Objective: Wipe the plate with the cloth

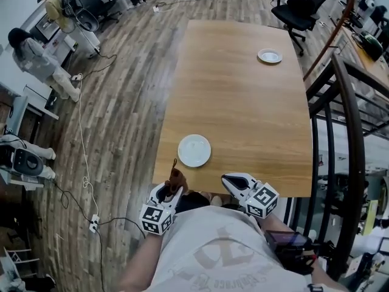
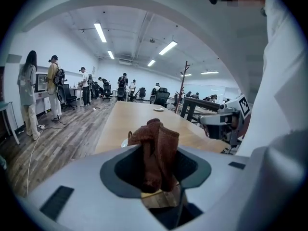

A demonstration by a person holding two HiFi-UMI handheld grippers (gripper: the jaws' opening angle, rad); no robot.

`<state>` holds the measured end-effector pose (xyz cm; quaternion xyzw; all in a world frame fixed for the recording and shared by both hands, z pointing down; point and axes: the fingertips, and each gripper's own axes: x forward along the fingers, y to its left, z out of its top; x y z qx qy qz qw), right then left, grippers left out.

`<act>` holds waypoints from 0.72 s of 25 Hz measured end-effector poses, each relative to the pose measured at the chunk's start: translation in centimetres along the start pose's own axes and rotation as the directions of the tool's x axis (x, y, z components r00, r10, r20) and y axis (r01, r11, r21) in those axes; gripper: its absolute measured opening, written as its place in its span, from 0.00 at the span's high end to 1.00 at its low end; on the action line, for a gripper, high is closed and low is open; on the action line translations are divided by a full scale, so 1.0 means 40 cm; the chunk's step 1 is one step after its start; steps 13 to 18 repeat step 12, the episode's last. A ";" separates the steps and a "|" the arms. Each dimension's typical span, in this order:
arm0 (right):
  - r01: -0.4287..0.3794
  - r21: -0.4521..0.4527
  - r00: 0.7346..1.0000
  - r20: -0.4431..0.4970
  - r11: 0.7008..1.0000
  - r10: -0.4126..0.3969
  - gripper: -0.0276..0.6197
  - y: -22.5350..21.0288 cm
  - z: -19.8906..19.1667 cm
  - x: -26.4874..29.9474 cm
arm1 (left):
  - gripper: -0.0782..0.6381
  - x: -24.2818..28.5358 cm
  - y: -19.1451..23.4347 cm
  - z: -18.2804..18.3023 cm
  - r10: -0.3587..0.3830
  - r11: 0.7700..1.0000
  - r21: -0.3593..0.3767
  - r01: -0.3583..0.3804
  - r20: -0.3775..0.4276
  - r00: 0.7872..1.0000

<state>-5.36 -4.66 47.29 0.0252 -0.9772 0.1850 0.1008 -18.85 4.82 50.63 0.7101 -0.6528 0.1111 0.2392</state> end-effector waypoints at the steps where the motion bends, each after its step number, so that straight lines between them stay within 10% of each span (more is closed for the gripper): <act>1: 0.001 -0.002 1.000 0.003 1.000 -0.001 0.94 0.000 0.001 0.001 | 0.66 0.001 -0.004 0.002 -0.004 1.000 0.005 0.004 0.000 1.000; 18: 0.009 0.003 1.000 0.008 1.000 -0.009 0.94 0.018 -0.017 0.010 | 0.65 -0.021 -0.013 -0.012 -0.007 0.999 0.042 0.008 -0.022 1.000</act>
